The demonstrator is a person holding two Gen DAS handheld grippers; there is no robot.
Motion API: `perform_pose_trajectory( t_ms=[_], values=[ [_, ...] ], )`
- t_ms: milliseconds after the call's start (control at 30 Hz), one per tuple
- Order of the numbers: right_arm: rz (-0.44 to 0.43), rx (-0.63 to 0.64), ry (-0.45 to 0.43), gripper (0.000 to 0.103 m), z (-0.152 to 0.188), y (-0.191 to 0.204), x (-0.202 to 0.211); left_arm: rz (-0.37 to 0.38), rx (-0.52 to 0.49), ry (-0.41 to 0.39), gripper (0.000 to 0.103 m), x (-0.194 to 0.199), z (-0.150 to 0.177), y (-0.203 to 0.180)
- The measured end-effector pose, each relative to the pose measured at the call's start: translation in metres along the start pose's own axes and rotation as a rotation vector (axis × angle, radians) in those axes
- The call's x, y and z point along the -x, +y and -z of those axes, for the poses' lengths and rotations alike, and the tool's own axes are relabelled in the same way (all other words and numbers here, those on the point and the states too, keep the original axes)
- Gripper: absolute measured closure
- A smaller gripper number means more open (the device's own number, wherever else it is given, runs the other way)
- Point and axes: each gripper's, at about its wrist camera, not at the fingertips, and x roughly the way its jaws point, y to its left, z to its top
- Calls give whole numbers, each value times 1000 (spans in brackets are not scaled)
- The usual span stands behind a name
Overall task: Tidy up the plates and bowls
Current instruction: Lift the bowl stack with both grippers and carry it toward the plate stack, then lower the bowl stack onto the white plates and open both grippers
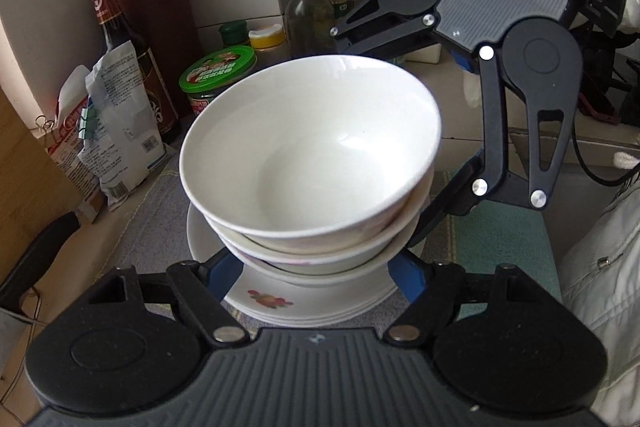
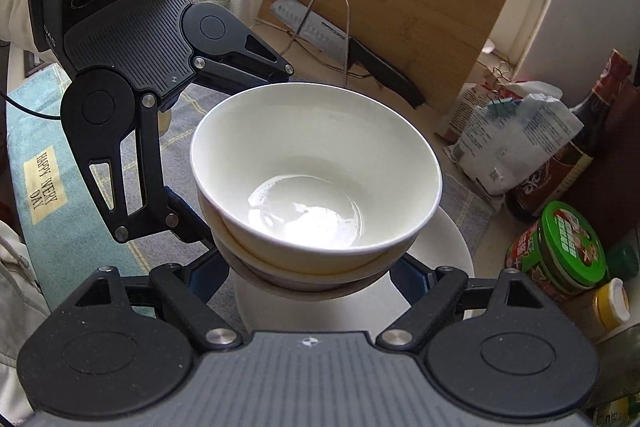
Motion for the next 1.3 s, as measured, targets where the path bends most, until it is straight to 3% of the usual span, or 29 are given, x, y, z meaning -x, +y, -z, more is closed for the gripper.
perform_pose_trajectory(
  t_ms=[467,1300],
  values=[
    [-5,-57,23,13,13,-26,-16,18,-10,30,24,-33,-10,7],
    [-22,-105,25,13,14,-33,-19,20,-21,25,24,-35,-12,9]
  ],
)
